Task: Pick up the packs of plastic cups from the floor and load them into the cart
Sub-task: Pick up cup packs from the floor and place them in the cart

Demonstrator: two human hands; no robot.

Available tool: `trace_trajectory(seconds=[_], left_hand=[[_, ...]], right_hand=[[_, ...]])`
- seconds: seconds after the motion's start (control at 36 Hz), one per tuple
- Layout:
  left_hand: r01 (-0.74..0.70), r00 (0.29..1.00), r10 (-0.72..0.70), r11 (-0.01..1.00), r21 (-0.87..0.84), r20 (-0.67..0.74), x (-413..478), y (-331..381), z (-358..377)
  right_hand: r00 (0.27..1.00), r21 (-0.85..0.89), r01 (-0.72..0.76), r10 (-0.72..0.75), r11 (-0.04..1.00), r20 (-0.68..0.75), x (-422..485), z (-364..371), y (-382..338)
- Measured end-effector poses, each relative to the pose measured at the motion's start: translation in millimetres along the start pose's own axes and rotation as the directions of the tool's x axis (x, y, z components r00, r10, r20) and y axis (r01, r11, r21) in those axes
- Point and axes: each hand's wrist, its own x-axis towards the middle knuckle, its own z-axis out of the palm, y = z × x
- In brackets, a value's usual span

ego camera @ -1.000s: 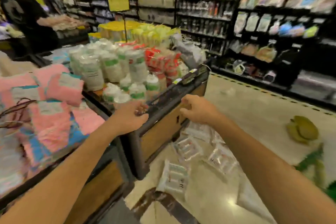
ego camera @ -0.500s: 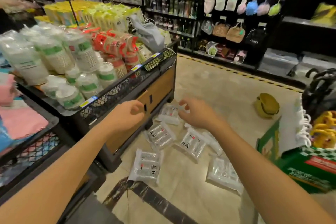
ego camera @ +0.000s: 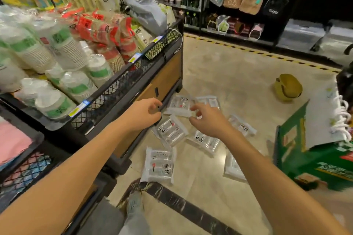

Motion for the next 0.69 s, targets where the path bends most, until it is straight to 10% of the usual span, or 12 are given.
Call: trace_trajectory(seconds=[0.28,0.69], left_hand=[[-0.193,0.952,0.172,0.979,0.06,0.252,155.4,-88.1,21.3],[-0.324,0.791,0.222,0.942,0.083,0.571,355.5,-290.5,236.4]], right_hand=[[0.902,0.349,-0.37,0.423,0.861,-0.088,90.7,105.4,11.4],[0.316,0.791,-0.612,0.913,-0.011,0.257,175.2,432.7,60.9]])
